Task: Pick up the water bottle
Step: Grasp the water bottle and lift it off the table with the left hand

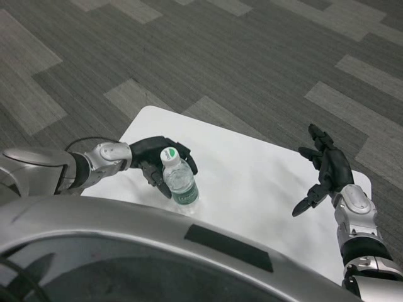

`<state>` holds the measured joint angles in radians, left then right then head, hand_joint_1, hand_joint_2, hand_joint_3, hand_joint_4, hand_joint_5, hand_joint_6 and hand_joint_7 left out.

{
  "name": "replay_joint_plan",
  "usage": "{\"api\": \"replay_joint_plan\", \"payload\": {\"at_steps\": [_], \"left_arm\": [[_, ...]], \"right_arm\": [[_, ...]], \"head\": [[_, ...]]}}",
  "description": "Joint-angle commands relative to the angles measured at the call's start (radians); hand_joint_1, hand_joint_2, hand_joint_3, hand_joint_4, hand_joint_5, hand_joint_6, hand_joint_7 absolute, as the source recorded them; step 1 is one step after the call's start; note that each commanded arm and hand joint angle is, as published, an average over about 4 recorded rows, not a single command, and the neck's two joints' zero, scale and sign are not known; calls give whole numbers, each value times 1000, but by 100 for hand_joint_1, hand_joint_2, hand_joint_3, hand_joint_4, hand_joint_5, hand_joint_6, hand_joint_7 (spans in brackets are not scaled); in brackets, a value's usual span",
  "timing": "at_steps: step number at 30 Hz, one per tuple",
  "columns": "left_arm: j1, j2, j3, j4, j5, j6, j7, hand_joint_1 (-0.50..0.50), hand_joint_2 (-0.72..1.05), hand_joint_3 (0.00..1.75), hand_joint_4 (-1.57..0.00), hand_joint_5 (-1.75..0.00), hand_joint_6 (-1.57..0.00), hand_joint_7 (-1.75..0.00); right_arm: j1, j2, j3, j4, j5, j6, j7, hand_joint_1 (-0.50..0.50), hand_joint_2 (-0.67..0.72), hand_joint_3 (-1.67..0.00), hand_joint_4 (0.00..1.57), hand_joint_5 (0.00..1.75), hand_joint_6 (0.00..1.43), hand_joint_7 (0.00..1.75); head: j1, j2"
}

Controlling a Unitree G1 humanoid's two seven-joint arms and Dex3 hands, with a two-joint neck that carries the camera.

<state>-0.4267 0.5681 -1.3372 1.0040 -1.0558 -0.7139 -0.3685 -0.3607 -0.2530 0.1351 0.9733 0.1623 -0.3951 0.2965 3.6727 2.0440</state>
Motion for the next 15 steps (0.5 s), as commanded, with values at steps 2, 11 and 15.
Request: {"api": "replay_joint_plan", "payload": {"at_steps": [2, 11, 15], "left_arm": [[-19, 1, 95, 4, 74, 5, -6, 50, 69, 9, -154, -175, -126, -131], [-78, -48, 293, 12, 196, 204, -21, 50, 63, 7, -153, -175, -126, -110], [-111, -78, 366, 26, 223, 294, -24, 50, 60, 4, -153, -175, -126, -108]], "right_arm": [[-14, -4, 3, -8, 5, -1, -1, -12, 66, -16, 0, 80, 0, 0], [-9, -2, 1, -8, 5, -1, -4, -12, 66, -16, 0, 85, 0, 0], [-7, -2, 1, -8, 6, -1, -8, -12, 66, -16, 0, 78, 0, 0]], "head": [[-4, 9], [-55, 74], [-69, 90]]}}
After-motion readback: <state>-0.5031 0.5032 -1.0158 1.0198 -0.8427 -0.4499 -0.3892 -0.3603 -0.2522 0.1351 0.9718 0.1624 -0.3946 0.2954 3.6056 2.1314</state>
